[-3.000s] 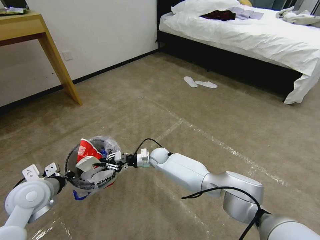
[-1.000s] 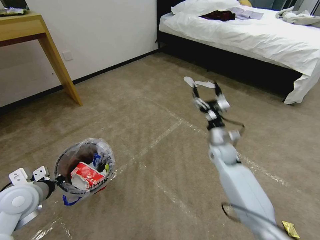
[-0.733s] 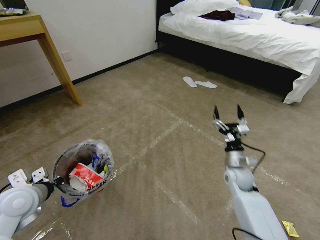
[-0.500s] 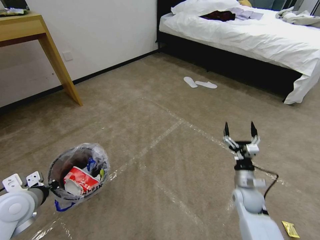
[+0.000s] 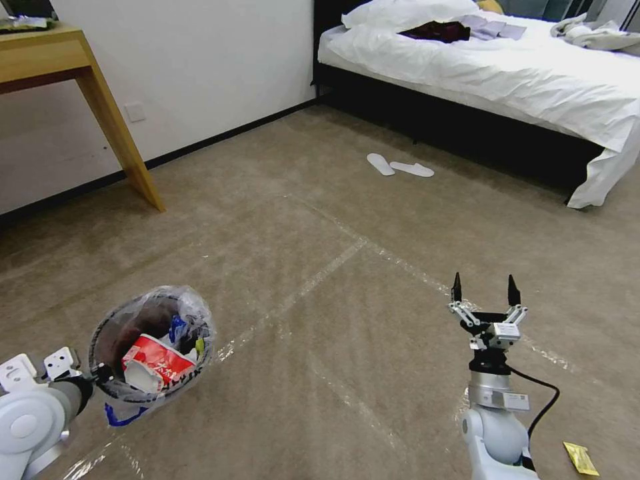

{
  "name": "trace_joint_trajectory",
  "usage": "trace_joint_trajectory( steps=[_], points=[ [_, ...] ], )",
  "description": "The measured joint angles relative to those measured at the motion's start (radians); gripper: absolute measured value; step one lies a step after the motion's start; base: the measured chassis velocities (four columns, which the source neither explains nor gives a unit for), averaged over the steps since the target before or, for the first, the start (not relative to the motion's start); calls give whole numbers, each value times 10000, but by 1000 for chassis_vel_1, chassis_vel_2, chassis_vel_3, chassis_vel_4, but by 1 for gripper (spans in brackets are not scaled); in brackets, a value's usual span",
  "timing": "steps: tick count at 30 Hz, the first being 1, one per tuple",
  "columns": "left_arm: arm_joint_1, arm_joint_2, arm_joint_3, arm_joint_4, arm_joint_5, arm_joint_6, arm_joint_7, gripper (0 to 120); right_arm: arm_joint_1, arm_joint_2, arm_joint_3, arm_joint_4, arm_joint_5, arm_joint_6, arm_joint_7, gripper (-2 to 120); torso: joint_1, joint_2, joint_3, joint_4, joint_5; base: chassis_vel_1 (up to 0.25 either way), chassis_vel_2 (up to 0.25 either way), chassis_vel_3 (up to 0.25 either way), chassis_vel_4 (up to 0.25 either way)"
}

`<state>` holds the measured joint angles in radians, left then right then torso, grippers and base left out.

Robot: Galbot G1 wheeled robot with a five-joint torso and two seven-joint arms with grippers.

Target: Pick up the trash bin and place the garbage on the floor into it.

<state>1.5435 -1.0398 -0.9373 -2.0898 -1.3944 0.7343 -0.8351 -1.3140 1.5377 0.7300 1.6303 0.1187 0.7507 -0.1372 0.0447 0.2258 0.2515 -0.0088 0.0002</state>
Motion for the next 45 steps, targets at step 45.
trace_joint_trajectory(
  steps=[45],
  points=[
    [177,-198,96,-273,270,-86,61,1,4,249,-58,-895,-307,574,-577,100,1,-1,1,-3,1,-63,58,62,-61]
  ],
)
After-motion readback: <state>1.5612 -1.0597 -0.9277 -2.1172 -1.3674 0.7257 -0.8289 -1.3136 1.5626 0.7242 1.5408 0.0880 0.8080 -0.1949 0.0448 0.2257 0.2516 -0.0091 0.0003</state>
